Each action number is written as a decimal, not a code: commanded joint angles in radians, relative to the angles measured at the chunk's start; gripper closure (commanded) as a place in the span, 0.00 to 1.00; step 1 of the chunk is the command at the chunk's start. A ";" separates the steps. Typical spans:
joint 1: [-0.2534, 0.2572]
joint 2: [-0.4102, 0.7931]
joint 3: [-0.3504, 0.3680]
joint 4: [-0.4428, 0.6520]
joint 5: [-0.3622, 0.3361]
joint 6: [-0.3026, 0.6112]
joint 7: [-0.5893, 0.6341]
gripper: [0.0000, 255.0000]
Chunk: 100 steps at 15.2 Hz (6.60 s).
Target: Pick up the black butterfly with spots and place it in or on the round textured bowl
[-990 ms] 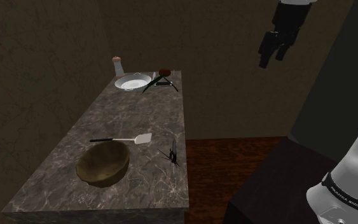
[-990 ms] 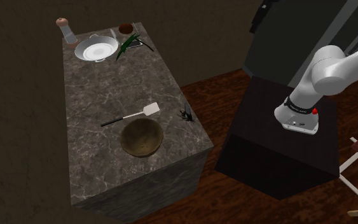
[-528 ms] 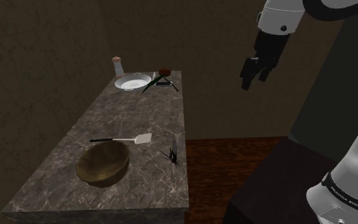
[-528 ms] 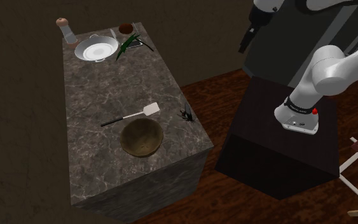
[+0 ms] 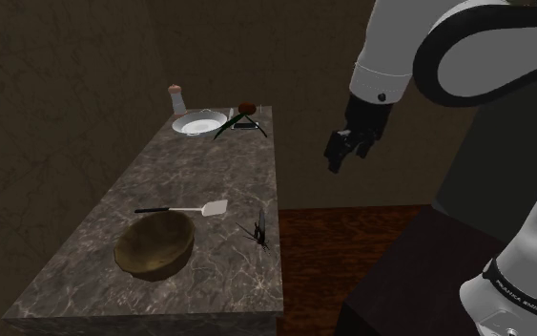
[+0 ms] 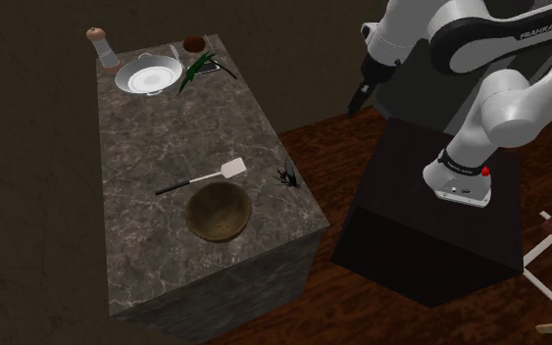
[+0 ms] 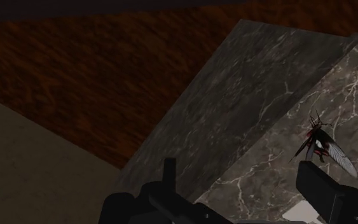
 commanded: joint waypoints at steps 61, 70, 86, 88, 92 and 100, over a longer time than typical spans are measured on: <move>-0.131 0.580 0.426 0.236 -0.279 0.387 0.525 1.00; -0.109 0.493 0.399 0.291 -0.177 0.269 0.438 1.00; -0.007 0.954 0.465 0.804 -0.568 0.039 0.748 1.00; 0.056 1.048 0.446 0.918 -0.627 -0.012 0.781 1.00; 0.197 1.233 0.397 1.179 -0.713 -0.119 0.806 1.00; 0.243 1.318 0.365 1.220 -0.757 -0.085 0.833 1.00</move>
